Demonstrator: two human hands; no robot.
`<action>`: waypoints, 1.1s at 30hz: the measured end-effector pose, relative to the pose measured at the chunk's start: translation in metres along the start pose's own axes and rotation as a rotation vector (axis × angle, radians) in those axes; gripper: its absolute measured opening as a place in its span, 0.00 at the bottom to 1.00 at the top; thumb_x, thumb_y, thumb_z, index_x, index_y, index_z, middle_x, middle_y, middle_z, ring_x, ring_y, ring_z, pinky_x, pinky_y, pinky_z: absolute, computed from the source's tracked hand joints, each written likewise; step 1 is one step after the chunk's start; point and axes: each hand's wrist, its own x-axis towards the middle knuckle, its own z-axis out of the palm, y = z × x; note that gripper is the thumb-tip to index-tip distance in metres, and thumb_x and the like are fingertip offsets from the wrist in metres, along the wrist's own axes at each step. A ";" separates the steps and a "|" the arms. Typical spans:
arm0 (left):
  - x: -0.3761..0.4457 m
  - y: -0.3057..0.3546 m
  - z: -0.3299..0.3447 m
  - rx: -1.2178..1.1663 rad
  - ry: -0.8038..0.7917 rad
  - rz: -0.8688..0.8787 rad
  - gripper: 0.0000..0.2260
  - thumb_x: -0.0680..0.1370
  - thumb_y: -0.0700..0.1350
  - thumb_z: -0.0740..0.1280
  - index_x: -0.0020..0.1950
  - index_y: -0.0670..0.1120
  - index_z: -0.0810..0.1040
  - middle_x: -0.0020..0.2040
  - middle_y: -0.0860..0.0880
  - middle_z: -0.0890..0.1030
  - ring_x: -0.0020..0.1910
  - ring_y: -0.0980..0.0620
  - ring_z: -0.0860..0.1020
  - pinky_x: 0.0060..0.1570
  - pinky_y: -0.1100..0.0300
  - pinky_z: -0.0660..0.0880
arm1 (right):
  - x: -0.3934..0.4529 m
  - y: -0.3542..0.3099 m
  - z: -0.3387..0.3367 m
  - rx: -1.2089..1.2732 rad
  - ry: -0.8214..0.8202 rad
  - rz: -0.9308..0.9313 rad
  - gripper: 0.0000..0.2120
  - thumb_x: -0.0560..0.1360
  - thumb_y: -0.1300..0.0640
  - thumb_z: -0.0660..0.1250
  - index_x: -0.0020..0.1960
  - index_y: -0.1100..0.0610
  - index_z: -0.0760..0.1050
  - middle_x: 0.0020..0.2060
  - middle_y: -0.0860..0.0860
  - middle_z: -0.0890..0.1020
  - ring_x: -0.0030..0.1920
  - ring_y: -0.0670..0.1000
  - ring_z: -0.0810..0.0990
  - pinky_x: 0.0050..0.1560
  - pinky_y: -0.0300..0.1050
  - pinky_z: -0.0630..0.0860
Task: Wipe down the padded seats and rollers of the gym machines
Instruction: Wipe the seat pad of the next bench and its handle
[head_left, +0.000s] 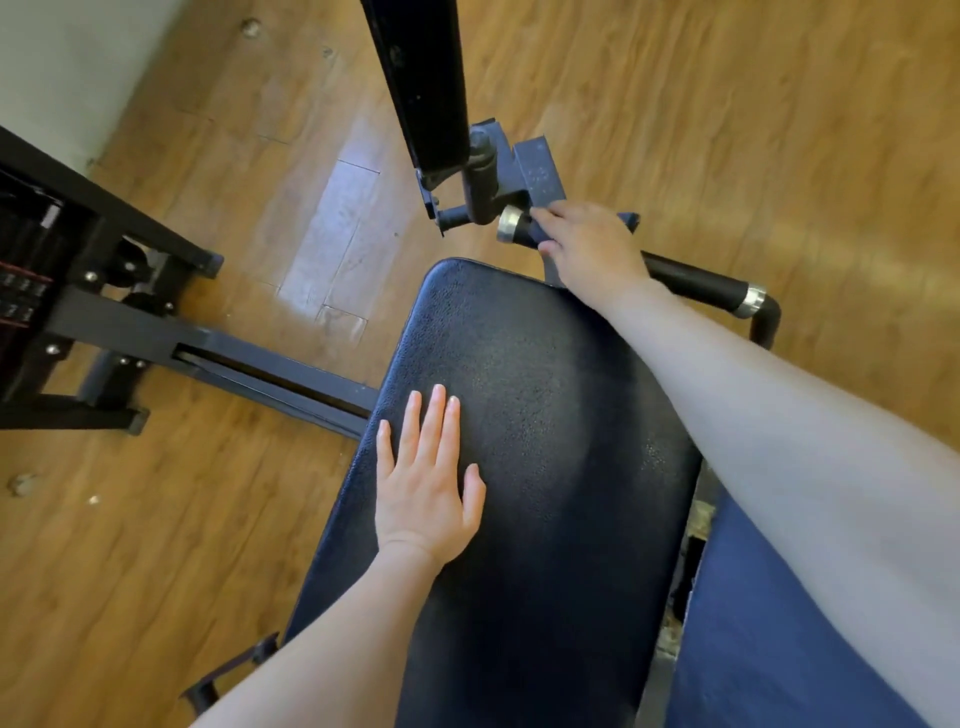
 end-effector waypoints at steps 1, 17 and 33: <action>0.000 0.000 0.000 -0.003 -0.004 -0.006 0.28 0.74 0.53 0.53 0.74 0.44 0.61 0.74 0.44 0.63 0.74 0.45 0.55 0.69 0.38 0.55 | -0.001 0.002 0.001 -0.001 0.001 -0.013 0.21 0.79 0.58 0.59 0.71 0.59 0.65 0.66 0.56 0.72 0.63 0.59 0.70 0.63 0.54 0.65; 0.001 -0.001 -0.001 -0.025 -0.001 -0.005 0.29 0.74 0.53 0.53 0.74 0.44 0.60 0.74 0.43 0.64 0.73 0.45 0.56 0.70 0.43 0.49 | -0.083 0.071 -0.006 0.066 0.120 0.281 0.19 0.77 0.60 0.62 0.68 0.56 0.69 0.64 0.52 0.74 0.64 0.55 0.70 0.66 0.51 0.61; 0.000 -0.001 0.001 -0.028 -0.019 -0.010 0.30 0.74 0.54 0.50 0.74 0.43 0.62 0.75 0.45 0.62 0.75 0.43 0.57 0.71 0.42 0.49 | -0.143 0.004 0.006 0.330 0.604 0.738 0.16 0.77 0.67 0.58 0.64 0.64 0.71 0.57 0.58 0.77 0.58 0.56 0.74 0.59 0.39 0.65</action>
